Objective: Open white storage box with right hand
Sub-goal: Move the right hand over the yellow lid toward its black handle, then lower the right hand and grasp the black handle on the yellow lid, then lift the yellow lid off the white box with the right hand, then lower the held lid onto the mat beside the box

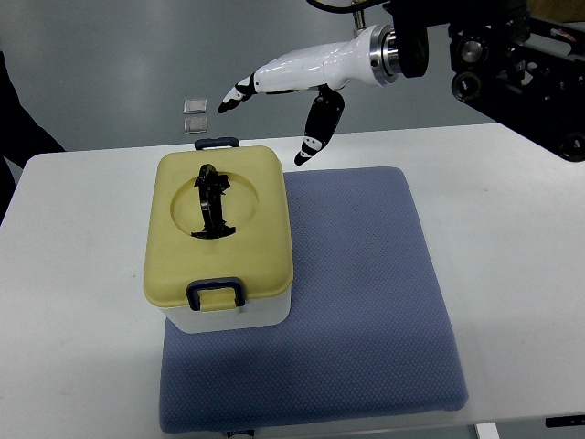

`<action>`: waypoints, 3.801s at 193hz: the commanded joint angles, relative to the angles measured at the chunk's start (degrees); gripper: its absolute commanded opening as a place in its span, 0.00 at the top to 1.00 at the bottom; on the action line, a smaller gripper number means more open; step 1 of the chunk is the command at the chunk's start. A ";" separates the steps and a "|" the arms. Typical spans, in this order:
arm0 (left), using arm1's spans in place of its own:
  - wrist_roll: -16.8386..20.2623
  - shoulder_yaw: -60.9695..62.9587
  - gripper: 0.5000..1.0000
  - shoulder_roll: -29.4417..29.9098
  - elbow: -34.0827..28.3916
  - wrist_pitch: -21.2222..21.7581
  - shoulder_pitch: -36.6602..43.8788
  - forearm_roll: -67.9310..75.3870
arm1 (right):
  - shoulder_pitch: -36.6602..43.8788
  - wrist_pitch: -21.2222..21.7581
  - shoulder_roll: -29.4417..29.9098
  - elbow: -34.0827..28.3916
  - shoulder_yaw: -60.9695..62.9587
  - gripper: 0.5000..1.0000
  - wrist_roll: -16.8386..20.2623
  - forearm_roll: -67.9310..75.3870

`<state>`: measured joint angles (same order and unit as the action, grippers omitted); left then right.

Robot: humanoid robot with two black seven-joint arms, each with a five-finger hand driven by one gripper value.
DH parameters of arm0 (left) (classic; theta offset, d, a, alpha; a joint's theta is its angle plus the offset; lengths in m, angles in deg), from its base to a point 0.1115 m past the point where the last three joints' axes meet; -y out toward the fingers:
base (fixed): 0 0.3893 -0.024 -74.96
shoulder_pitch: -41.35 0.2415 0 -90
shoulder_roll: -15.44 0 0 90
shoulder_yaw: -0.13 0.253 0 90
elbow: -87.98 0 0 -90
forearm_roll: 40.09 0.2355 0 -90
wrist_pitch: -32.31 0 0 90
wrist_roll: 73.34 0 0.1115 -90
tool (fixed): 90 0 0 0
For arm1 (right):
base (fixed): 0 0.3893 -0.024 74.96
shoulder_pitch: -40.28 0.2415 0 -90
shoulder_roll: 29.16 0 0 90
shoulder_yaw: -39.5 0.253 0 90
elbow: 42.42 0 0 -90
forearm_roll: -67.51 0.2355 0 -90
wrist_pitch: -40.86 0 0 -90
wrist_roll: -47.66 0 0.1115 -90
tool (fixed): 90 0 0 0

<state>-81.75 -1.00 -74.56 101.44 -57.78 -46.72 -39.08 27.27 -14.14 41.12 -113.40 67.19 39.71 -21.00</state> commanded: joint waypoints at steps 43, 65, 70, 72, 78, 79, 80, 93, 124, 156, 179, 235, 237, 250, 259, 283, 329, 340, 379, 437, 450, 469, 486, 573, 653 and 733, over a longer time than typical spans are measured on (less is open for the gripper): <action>-0.11 0.16 0.00 0.00 0.35 0.00 0.00 0.04 | -0.08 0.00 4.51 -0.04 -0.17 0.12 0.05 -2.82; -0.11 0.25 0.00 0.00 0.35 0.00 0.00 0.04 | -0.52 0.00 6.18 0.57 -0.17 0.12 -0.04 -3.70; -0.11 0.25 0.00 0.00 0.43 0.00 0.00 0.04 | -0.61 0.00 6.62 0.66 -0.17 0.12 0.05 -3.70; -0.11 0.25 0.00 0.00 0.43 0.00 0.00 0.04 | -0.70 0.00 6.80 0.66 -0.17 0.12 -0.04 -3.78; -0.11 0.25 0.00 0.00 0.43 0.00 0.00 0.04 | -0.88 0.00 6.98 0.75 -0.26 0.12 0.05 -3.78; -0.11 0.16 0.00 0.00 0.43 0.00 0.00 0.04 | -0.96 0.00 7.06 0.75 -0.26 0.12 0.05 -3.78; -0.11 0.16 0.00 0.00 0.43 0.00 0.00 0.04 | -0.96 0.00 7.06 0.75 -0.26 0.12 0.05 -3.78; -0.11 0.16 0.00 0.00 0.43 0.00 0.00 0.04 | -1.75 0.00 7.42 0.92 -0.26 0.12 0.05 -3.87; -0.11 -0.10 0.00 0.00 0.43 0.00 0.00 0.04 | -3.77 0.00 8.82 1.36 -0.26 0.12 0.05 -5.81; -0.11 -0.10 0.00 0.00 0.43 0.00 0.00 0.04 | -4.57 -2.66 10.32 1.80 -0.26 0.12 0.05 -7.12; -0.11 -0.10 0.00 0.00 0.43 0.00 0.00 0.04 | -5.01 -5.38 11.99 2.51 -0.26 0.12 0.05 -8.18; -0.11 -0.02 0.00 0.00 0.43 0.00 0.00 0.04 | -7.03 -9.77 14.71 3.74 -0.35 0.13 0.05 -10.20; -0.11 -0.02 0.00 0.00 0.43 0.00 0.00 0.04 | -7.11 -9.95 14.71 3.74 -0.35 0.13 0.05 -10.20; -0.11 -0.02 0.00 0.00 0.43 0.00 0.00 0.04 | -7.47 -10.65 14.71 3.82 -0.35 0.13 0.13 -10.38; -0.11 -0.02 0.00 0.00 0.43 0.00 0.00 0.04 | -7.64 -11.01 14.80 3.91 -0.35 0.13 0.13 -10.38; -0.11 -0.02 0.00 0.00 0.43 0.00 0.00 0.04 | -7.91 -12.41 15.76 4.26 -0.61 0.14 0.13 -10.38; -0.11 -0.02 0.00 0.00 0.35 0.00 0.00 -0.04 | -8.43 -14.08 15.85 4.53 -1.41 0.45 0.13 -10.64; -0.11 -0.02 0.00 0.00 0.35 0.00 0.00 -0.04 | -8.52 -14.43 15.85 4.53 -1.58 0.59 0.13 -10.64; -0.11 -0.02 0.00 0.00 0.26 0.00 0.00 -0.13 | -8.43 -14.43 15.94 4.53 -1.58 1.00 0.05 -10.73; -0.11 -0.10 0.00 0.00 0.17 0.00 0.00 -0.13 | -7.55 -14.08 16.03 3.38 -0.35 1.00 0.05 -9.67; -0.11 -0.19 0.00 0.00 0.08 0.00 0.00 -0.13 | -6.32 -13.99 15.59 2.24 -0.26 1.00 -0.04 -9.50; -0.11 -0.19 0.00 0.00 0.08 0.09 0.00 -0.13 | -4.74 -13.47 14.45 0.84 2.02 1.00 -0.04 -8.71; -0.11 -0.19 0.00 0.00 0.08 0.00 0.00 -0.22 | -3.86 -10.74 12.34 -0.22 4.66 1.00 -0.04 -7.74; -0.11 -0.10 0.00 0.00 0.17 0.00 0.00 -0.13 | -4.13 -4.59 -14.46 -4.61 8.35 1.00 -6.72 -3.87; -0.37 -0.10 0.00 0.00 0.35 0.09 0.00 -0.04 | -17.04 -11.35 -22.29 2.24 -3.25 1.00 -7.95 -6.86; -0.37 -0.02 0.00 0.00 0.35 0.44 0.00 -0.13 | -21.18 -21.99 -16.40 3.30 -9.32 1.00 -7.86 -6.77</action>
<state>-82.13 -1.09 -74.56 101.74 -57.35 -46.70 -39.23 6.38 -35.43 23.59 -110.08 57.90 31.74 -27.81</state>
